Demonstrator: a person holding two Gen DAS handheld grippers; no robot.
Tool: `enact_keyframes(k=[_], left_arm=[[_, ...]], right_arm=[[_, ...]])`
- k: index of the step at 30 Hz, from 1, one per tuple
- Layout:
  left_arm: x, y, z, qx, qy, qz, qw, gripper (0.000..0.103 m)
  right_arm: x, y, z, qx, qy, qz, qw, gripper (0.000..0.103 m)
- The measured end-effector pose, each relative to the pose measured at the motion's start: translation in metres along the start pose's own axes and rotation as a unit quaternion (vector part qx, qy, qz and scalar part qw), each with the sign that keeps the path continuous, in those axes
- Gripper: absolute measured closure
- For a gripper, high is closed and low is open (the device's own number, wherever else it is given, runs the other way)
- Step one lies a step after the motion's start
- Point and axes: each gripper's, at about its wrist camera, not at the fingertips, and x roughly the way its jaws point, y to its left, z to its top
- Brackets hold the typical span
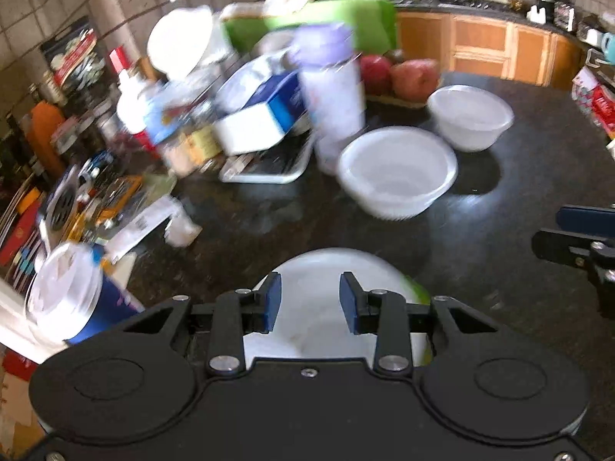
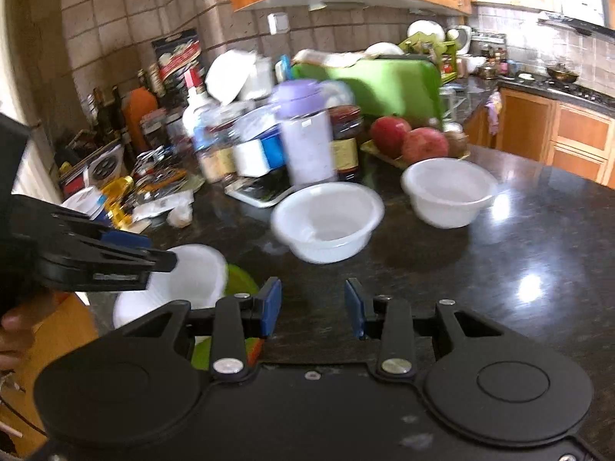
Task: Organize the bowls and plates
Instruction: 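Lower the bowl onto the green plate and open the left gripper, then move the left gripper to a second white bowl and grasp its rim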
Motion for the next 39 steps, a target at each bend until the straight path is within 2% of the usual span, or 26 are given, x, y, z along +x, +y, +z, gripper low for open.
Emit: enact_keyframes(k=[7,11,16,24,29,39], left_arm=[[-0.01,-0.052,0.057,0.02,-0.039,-0.056,0.9975,0.058],[0.008,-0.075,0.098,0.015,-0.034,-0.088,0.9955,0.058],[0.043,-0.099,0.14,0.015,-0.031,-0.072,0.9968,0.058],[0.104,-0.122,0.177,0.005,0.018,-0.066,0.9977,0.059],[0.135,-0.131,0.186,0.017,0.031,-0.042,0.9985,0.059],[0.165,-0.127,0.191,0.001,0.051,-0.042,0.9978,0.059]], right_arm=[[-0.014,-0.075,0.031,0.01,-0.026,-0.05,0.998,0.064],[-0.001,-0.117,0.055,0.032,-0.015,-0.056,0.998,0.064],[0.032,-0.157,0.082,0.064,0.002,-0.056,0.996,0.064],[0.109,-0.197,0.108,0.114,0.034,-0.038,0.992,0.069],[0.143,-0.208,0.111,0.13,0.049,-0.033,0.99,0.07],[0.169,-0.209,0.098,0.122,0.066,-0.03,0.99,0.07]])
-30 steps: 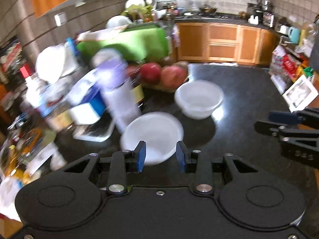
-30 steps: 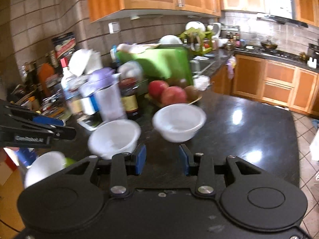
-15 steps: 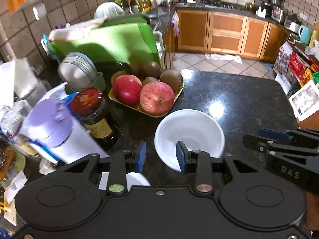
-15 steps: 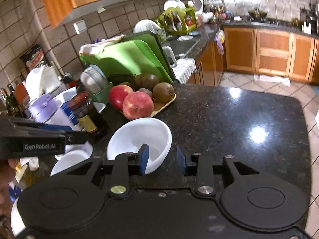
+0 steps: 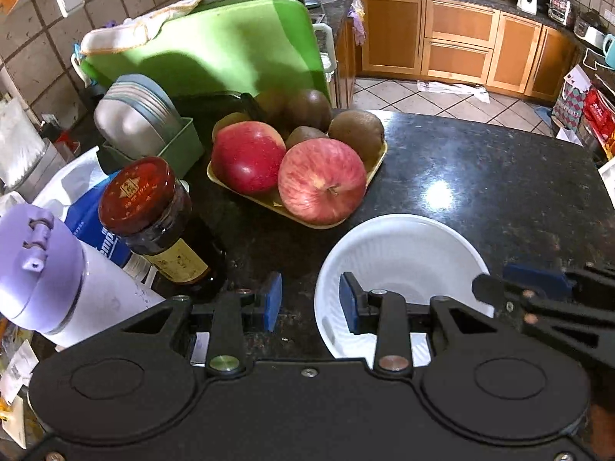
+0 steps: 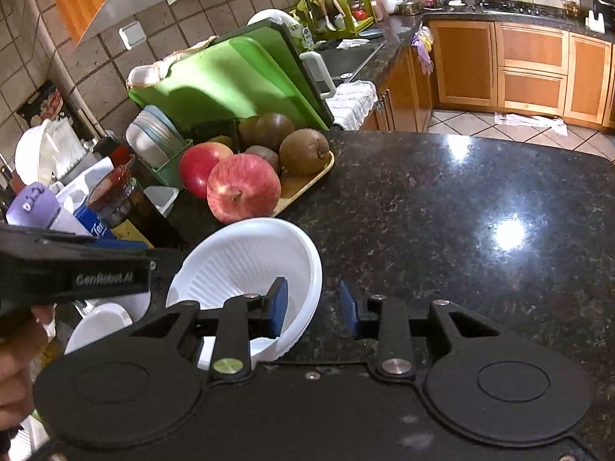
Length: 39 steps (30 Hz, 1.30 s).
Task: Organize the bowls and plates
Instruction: 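Move the left gripper to a second white bowl and grasp its rim, then lift the second bowl with the left gripper and carry it to the stack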
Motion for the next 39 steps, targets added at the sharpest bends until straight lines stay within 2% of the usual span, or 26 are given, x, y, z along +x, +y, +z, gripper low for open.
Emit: enact_keyframes(k=[5,9,13,17,21,30,39], left_arm=[[0.014,-0.005,-0.001,0.008,0.012,-0.007,0.9999,0.059],[0.027,-0.013,-0.003,0.019,0.032,-0.014,0.9992,0.059],[0.035,-0.02,-0.008,0.032,0.047,-0.005,0.9984,0.079],[0.03,-0.02,-0.014,0.034,0.05,-0.018,0.998,0.081],[0.012,-0.018,-0.021,0.035,0.049,-0.039,0.9974,0.082],[-0.051,-0.018,-0.046,0.059,0.024,-0.053,0.9965,0.082],[-0.116,0.021,-0.086,0.05,-0.011,-0.076,0.9958,0.082]], right_arm=[[0.007,0.005,-0.008,-0.011,0.011,-0.005,1.0,0.07],[0.009,0.008,-0.015,-0.025,0.006,-0.015,1.0,0.078],[0.005,0.012,-0.021,-0.039,-0.007,-0.03,0.999,0.082],[-0.005,0.011,-0.026,-0.044,-0.008,-0.037,0.998,0.083],[-0.021,0.012,-0.033,-0.049,-0.013,-0.039,0.998,0.084],[-0.085,0.037,-0.057,-0.071,-0.044,-0.04,0.996,0.085],[-0.153,0.087,-0.087,-0.098,-0.073,-0.012,0.992,0.084]])
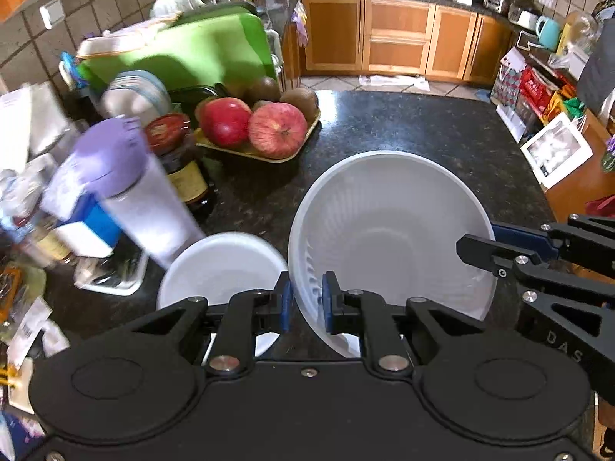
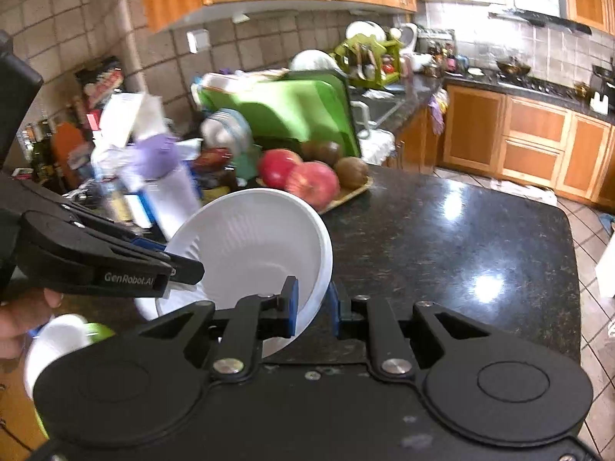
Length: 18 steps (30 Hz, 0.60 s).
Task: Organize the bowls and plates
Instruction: 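Lift the second bowl with the left gripper and carry it to the stack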
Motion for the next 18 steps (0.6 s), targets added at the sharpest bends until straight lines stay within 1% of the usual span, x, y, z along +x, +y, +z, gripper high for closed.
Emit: enact_keyframes(k=[6,9,14,18], left_arm=[[-0.034,0.032,-0.037,-0.001,-0.015,0.012,0.9998,0.081],[-0.048,0.05,-0.056,-0.008,-0.013,0.02,0.9997,0.081],[-0.064,0.082,-0.088,-0.016,-0.013,0.039,0.999,0.081],[-0.072,0.107,-0.106,-0.019,-0.008,0.048,0.9986,0.081]], right_arm=[[-0.024,0.054,-0.012,-0.03,-0.009,0.03,0.999,0.084],[-0.031,0.085,-0.019,-0.044,-0.007,0.046,0.998,0.084],[-0.028,0.133,-0.027,-0.06,0.007,0.071,0.996,0.083],[-0.024,0.169,-0.033,-0.069,0.012,0.076,0.995,0.083]])
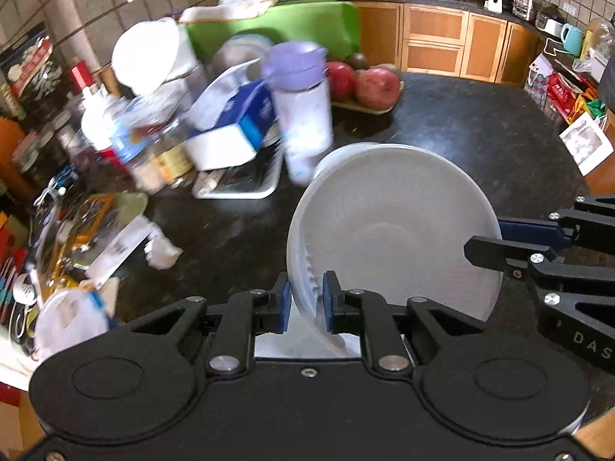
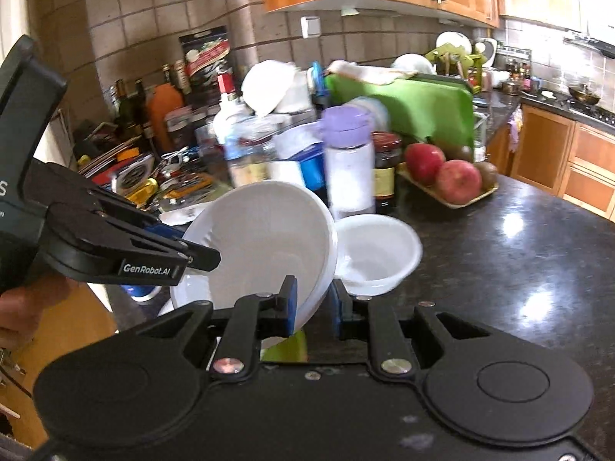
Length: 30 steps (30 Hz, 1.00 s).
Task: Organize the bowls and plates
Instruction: 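Lift the second bowl with the left gripper and carry it to the stack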
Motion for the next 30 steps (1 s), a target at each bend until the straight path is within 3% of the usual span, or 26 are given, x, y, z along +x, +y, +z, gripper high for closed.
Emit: enact_keyframes(k=[6,14,20,30], left_arm=[[-0.006,0.017,-0.009,-0.001,-0.02,0.006,0.9998,0.081],[-0.008,0.011,-0.008,0.027,-0.04,-0.012,0.9988,0.081],[0.008,-0.039,-0.001,0.058,-0.019,-0.046,0.9971,0.08],[0.08,-0.151,0.014,0.073,0.069,-0.087,0.9911,0.079]], right_arm=[[0.011,0.022,0.004,0.0,-0.001,-0.018,1.0,0.083],[0.0,0.013,-0.002,0.017,-0.004,-0.048,0.999,0.083],[-0.026,-0.03,-0.02,0.035,0.002,-0.089,0.995,0.083],[-0.03,-0.138,-0.068,0.095,0.076,-0.134,0.983,0.083]])
